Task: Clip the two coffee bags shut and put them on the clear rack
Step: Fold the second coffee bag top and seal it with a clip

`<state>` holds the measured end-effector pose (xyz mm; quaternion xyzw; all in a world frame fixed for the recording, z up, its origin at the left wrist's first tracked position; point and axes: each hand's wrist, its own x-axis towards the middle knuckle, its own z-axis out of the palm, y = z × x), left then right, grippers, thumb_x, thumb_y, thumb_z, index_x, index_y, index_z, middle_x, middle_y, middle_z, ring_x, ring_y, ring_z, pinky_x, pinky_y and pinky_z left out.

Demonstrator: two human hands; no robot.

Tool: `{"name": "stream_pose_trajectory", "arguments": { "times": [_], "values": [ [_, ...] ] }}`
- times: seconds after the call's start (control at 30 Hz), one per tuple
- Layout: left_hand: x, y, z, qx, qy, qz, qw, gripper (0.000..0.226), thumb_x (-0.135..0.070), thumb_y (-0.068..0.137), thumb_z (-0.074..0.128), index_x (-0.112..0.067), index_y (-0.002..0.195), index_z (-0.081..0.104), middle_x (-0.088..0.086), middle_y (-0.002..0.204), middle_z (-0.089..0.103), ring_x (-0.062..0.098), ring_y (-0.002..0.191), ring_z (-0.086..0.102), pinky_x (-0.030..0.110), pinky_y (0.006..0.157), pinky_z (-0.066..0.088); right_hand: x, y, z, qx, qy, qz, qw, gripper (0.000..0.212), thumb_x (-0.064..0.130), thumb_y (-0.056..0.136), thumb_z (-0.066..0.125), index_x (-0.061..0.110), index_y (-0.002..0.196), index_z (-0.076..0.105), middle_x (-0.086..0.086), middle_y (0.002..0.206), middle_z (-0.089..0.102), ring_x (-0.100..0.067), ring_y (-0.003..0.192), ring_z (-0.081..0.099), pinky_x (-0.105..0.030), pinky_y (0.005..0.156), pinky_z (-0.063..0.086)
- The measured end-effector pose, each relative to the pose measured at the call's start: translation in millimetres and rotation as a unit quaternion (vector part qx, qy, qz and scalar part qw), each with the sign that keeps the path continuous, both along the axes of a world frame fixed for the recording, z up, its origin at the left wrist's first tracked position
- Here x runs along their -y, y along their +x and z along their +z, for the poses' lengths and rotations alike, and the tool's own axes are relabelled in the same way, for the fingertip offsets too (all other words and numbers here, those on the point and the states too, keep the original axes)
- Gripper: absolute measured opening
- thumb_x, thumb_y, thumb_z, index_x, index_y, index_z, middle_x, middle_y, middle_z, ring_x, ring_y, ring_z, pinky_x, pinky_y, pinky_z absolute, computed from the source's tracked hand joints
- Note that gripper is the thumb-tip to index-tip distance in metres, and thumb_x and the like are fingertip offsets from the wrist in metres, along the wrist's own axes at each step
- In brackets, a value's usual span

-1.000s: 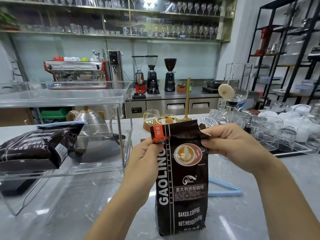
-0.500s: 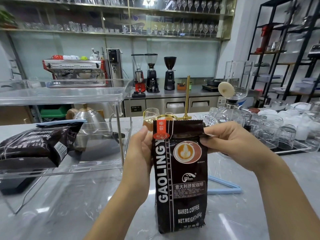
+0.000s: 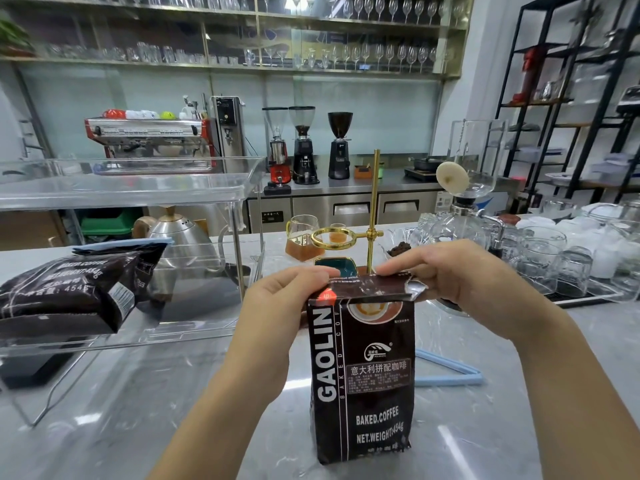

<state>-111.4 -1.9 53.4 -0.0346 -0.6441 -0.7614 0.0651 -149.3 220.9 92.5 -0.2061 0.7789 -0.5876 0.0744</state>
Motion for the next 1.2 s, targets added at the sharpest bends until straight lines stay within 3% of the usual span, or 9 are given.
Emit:
{"name": "stream_pose_trajectory", "arguments": {
  "times": [0.1,0.23,0.37,0.47,0.6,0.9,1.07,1.13,1.2],
  "values": [
    [2,0,1,-0.013,-0.019,0.0,1.0,0.017,-0.01,0.095,0.067,-0.009,0.095,0.084,0.022,0.096,0.081,0.019,0.075,0.073,0.035,0.076,0.059,-2,8,-4,-0.098,0.004,0.012,0.995,0.021,0.024,0.09,0.062,0.016,0.1,0.079,-0.003,0.09,0.081,-0.008,0.077,0.074,-0.01,0.065,0.052],
    [-1,1,-2,-0.025,-0.029,0.012,0.999,0.015,-0.01,0.095,0.07,-0.015,0.089,0.083,0.011,0.083,0.084,0.017,0.069,0.076,0.028,0.063,0.064,1,8,-10,-0.092,-0.013,0.032,0.995,0.017,0.003,0.091,0.065,0.009,0.103,0.076,-0.003,0.084,0.08,-0.004,0.069,0.071,-0.01,0.06,0.051],
    [-4,5,-2,-0.036,-0.038,0.004,0.999,0.006,-0.013,0.09,0.077,-0.016,0.087,0.081,0.006,0.075,0.083,0.015,0.065,0.079,0.023,0.052,0.062,6,6,-12,-0.095,0.011,0.041,0.995,0.01,0.011,0.085,0.075,0.012,0.094,0.078,-0.002,0.08,0.078,-0.006,0.07,0.071,-0.015,0.062,0.053],
    [-5,7,-2,-0.038,-0.047,-0.003,0.998,0.004,-0.017,0.086,0.081,-0.021,0.084,0.081,0.006,0.077,0.083,0.019,0.068,0.081,0.025,0.053,0.062,16,8,-12,-0.117,0.02,0.021,0.993,0.009,0.023,0.077,0.078,0.017,0.084,0.078,-0.01,0.08,0.078,-0.014,0.073,0.073,-0.027,0.065,0.059],
    [-7,9,-3,-0.038,-0.047,0.005,0.998,0.011,-0.02,0.086,0.081,-0.029,0.079,0.081,0.002,0.074,0.083,0.018,0.068,0.081,0.025,0.052,0.062,29,8,-14,-0.14,-0.013,0.013,0.99,0.008,0.017,0.077,0.082,0.017,0.073,0.076,0.0,0.066,0.073,-0.008,0.061,0.069,-0.016,0.048,0.051],
    [-13,6,-9,-0.056,-0.006,0.036,0.998,0.028,-0.009,0.087,0.078,-0.027,0.065,0.079,0.0,0.065,0.078,0.015,0.062,0.075,0.027,0.054,0.06,39,5,-21,-0.172,-0.049,0.005,0.984,0.014,0.007,0.075,0.079,-0.001,0.07,0.069,-0.011,0.065,0.068,-0.022,0.061,0.062,-0.021,0.052,0.053],
    [-17,8,-9,-0.033,0.058,0.032,0.997,0.019,-0.035,0.08,0.072,-0.02,0.08,0.084,0.008,0.078,0.083,0.021,0.069,0.078,0.032,0.057,0.065,35,3,-19,-0.158,-0.012,-0.01,0.987,0.013,0.02,0.078,0.079,0.01,0.071,0.073,-0.009,0.07,0.074,-0.017,0.065,0.066,-0.024,0.058,0.055],
    [-17,8,-8,-0.02,0.08,0.014,0.996,0.03,-0.043,0.083,0.064,-0.02,0.082,0.084,0.012,0.081,0.084,0.022,0.068,0.08,0.034,0.059,0.067,26,3,-17,-0.128,-0.01,0.002,0.992,0.015,0.028,0.077,0.075,0.013,0.078,0.077,-0.009,0.078,0.077,-0.023,0.071,0.07,-0.033,0.067,0.059],
    [-16,7,-8,-0.013,0.086,0.008,0.996,0.034,-0.045,0.085,0.061,-0.021,0.081,0.084,0.012,0.081,0.084,0.022,0.067,0.08,0.034,0.059,0.067,14,4,-16,-0.115,-0.008,0.019,0.993,0.02,0.027,0.081,0.071,0.011,0.09,0.078,-0.021,0.09,0.077,-0.046,0.084,0.068,-0.058,0.082,0.055]
  ]
}}
